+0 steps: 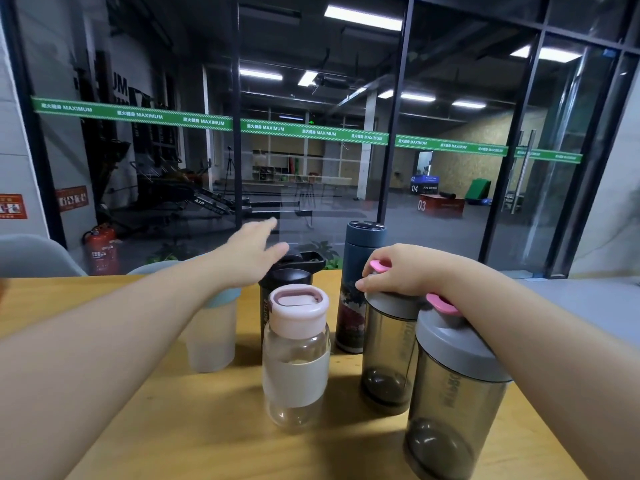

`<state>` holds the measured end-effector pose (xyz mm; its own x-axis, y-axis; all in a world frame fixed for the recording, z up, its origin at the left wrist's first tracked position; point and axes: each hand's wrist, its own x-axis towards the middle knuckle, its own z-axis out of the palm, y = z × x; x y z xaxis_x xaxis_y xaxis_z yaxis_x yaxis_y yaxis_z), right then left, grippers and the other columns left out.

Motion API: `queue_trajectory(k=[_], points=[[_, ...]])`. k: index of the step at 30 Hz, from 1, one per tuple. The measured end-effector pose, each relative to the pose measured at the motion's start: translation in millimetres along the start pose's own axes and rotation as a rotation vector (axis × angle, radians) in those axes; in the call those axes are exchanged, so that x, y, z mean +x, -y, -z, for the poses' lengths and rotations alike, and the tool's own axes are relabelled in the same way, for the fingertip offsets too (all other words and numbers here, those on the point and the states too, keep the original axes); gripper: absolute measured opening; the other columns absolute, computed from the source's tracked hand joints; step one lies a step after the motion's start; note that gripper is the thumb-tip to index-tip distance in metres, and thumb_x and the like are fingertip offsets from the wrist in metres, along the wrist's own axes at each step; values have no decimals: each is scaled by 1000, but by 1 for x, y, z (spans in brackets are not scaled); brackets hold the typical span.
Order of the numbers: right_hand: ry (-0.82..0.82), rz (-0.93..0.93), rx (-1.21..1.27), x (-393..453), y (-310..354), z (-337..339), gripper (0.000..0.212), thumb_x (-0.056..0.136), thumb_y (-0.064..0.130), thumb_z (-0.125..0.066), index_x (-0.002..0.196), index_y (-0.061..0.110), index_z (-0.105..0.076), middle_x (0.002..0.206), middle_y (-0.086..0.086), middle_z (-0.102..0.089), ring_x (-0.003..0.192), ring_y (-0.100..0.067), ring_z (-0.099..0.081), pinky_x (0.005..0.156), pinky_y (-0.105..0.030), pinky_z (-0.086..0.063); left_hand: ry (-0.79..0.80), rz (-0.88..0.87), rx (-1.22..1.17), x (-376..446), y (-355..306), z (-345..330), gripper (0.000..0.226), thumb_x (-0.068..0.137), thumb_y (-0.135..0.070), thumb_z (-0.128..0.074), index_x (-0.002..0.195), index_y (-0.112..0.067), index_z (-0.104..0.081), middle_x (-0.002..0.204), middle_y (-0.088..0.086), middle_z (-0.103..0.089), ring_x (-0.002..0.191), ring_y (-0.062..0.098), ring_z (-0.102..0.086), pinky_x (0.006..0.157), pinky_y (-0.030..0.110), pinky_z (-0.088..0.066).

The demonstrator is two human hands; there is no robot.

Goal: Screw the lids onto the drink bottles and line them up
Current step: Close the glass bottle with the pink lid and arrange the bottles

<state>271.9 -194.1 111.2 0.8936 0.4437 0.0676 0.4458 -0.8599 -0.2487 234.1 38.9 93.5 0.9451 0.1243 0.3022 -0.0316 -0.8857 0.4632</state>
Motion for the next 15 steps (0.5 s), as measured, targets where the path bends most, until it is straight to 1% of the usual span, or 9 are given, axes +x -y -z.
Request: queue_trajectory(k=[2,4,6,10,13,15], points=[[2,-4,-10,0,0,0,40,84,52,-58,116,27,-57,108,1,-58,96,-18,-56,74,-26,-45,104,-19,158,5,-4,-1,56,101,-32,-37,150,-12,-19,158,8,-19,145,24,-18,114,35,-17],[1,-4,-16,-1,1,1,41,85,52,-58,117,27,-56,108,1,-58,97,-18,-56,75,-27,-46,136,-28,191,9,-5,-5,49,102,-27,-37,147,-11,-30,153,8,-32,140,24,-30,110,31,-26],[4,0,-15,-1,1,1,41,85,52,-58,117,26,-56,108,1,-57,97,-18,-56,75,-27,-46,89,-46,191,10,-5,-7,43,101,-21,-39,144,-12,-38,148,7,-41,135,23,-37,106,30,-30],[2,-5,-47,-1,1,1,41,83,54,-58,114,27,-57,111,0,-58,101,-20,-56,82,-31,-47,-19,-81,185,14,0,-11,38,100,-17,-42,136,-17,-50,144,2,-48,132,21,-41,104,28,-31],[5,-3,-48,-1,3,1,41,84,54,-57,114,27,-57,110,0,-59,99,-19,-55,77,-29,-44,-40,-119,161,14,-3,-15,36,98,-17,-46,133,-18,-54,139,3,-53,127,21,-47,101,29,-35],[3,-1,-50,-2,4,1,42,84,54,-57,115,26,-57,110,0,-58,99,-19,-55,77,-29,-43,-47,-136,170,13,-7,-17,34,99,-16,-46,131,-17,-56,136,5,-56,123,23,-50,100,31,-38]])
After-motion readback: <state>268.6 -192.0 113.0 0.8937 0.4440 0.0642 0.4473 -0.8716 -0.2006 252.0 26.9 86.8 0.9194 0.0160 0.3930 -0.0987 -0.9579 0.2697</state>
